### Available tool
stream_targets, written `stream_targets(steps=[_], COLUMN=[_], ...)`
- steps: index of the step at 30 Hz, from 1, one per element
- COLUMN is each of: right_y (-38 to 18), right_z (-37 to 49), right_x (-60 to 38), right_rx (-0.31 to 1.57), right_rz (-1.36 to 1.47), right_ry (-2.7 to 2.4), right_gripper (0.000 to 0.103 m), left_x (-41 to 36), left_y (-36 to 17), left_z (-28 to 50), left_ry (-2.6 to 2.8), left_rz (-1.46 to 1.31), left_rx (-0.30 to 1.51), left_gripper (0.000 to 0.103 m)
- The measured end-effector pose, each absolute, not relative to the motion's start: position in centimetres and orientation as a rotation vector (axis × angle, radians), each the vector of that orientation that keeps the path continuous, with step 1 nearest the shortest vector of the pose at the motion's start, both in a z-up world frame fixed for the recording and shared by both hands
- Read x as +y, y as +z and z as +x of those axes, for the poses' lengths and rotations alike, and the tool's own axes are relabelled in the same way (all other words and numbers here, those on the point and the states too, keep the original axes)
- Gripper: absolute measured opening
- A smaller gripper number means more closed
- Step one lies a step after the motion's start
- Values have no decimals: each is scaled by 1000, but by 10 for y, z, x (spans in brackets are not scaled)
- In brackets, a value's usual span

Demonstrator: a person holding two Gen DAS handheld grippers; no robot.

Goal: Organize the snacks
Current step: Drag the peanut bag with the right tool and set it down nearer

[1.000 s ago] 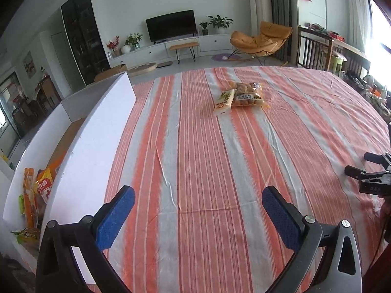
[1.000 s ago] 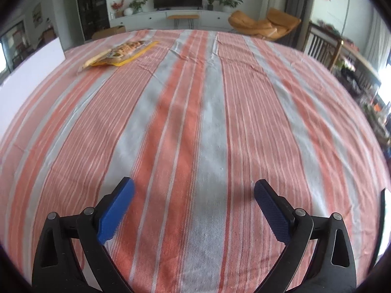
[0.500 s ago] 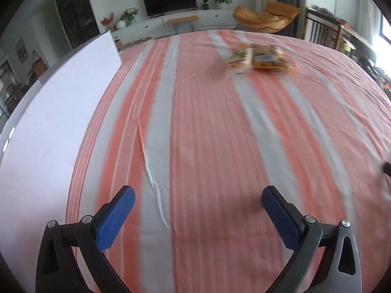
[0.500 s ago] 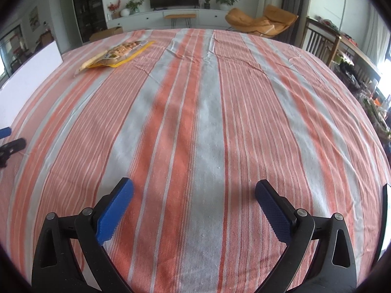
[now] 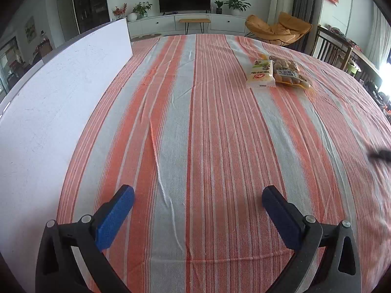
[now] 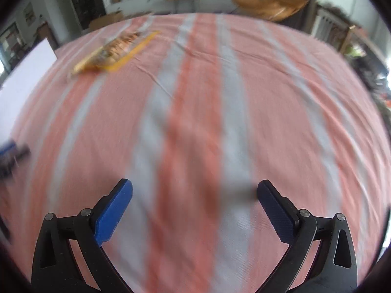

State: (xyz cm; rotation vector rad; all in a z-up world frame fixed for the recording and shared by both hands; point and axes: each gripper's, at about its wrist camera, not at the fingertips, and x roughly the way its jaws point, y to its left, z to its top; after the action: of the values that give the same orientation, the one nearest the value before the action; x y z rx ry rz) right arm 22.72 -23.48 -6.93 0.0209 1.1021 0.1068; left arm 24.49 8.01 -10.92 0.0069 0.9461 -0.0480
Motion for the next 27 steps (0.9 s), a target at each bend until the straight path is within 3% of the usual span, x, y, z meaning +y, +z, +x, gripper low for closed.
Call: stream_targets(steps=[5, 6, 7, 8, 9, 13, 17, 23, 27], right_y=[-61, -60, -60, -63, -68, -75, -73, -71, -73], right_z=[337, 356, 370, 388, 402, 426, 408, 290, 212], right_x=[-185, -174, -165, -153, -143, -94, -93, -156, -195], right_rx=[1100, 1087, 1080, 1087, 1102, 1095, 1045, 990, 949], right_rz=[184, 200, 211, 219, 225, -38, -111, -97, -46], right_ry=[168, 166, 167, 169, 171, 87, 107, 153, 48], right_gripper=[99, 93, 80, 76, 81, 83, 67, 67, 72], left_x=[80, 81, 81, 81, 81, 81, 81, 81, 81], left_y=[-110, -110, -110, -110, -110, -110, -111, -110, -110], left_z=[245, 245, 245, 244, 244, 247, 247, 247, 247], left_ry=[-48, -48, -48, -49, -49, -49, -50, -50, -51], left_rz=[7, 7, 6, 6, 6, 6, 6, 6, 6], left_rx=[946, 946, 946, 946, 946, 946, 946, 946, 946], left_gripper=[103, 103, 103, 103, 103, 103, 103, 103, 103])
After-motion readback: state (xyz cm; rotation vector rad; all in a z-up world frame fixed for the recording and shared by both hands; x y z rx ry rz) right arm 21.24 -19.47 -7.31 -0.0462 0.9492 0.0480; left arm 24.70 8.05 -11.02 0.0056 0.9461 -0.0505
